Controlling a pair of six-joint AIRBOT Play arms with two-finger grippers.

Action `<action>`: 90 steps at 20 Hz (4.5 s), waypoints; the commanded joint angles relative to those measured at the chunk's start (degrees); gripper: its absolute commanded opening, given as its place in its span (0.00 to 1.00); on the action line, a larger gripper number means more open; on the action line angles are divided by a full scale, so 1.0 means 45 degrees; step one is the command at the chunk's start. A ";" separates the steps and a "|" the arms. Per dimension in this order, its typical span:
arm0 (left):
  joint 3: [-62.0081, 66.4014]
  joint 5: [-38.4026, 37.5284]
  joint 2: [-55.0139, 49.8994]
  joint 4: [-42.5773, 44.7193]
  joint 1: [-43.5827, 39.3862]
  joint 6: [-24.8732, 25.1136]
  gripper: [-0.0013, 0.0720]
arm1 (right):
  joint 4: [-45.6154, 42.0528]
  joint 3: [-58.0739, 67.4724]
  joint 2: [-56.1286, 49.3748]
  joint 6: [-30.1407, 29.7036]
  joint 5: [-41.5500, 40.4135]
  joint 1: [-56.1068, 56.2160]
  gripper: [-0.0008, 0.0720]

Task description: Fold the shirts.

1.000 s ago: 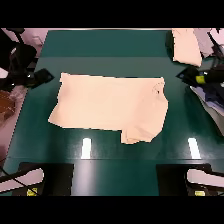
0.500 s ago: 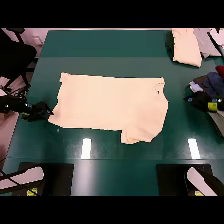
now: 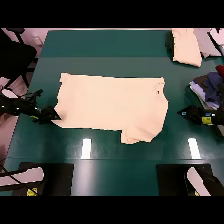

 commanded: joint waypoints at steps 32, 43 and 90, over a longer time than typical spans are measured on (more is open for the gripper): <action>0.2633 -0.1579 0.2191 -0.1447 -0.0568 -0.0228 0.05 | 0.2594 0.2521 -0.3837 0.0185 -0.2754 0.6130 0.05; 1.1939 -0.1919 0.6543 -0.2361 -0.0568 -0.2419 0.05 | 0.0316 0.9996 0.3711 0.0180 -0.2977 0.1656 0.05; 0.4813 0.8553 -0.4143 -0.3944 -0.1904 0.1860 0.05 | 0.0005 1.4620 -1.5567 0.2822 -0.3196 0.4318 0.21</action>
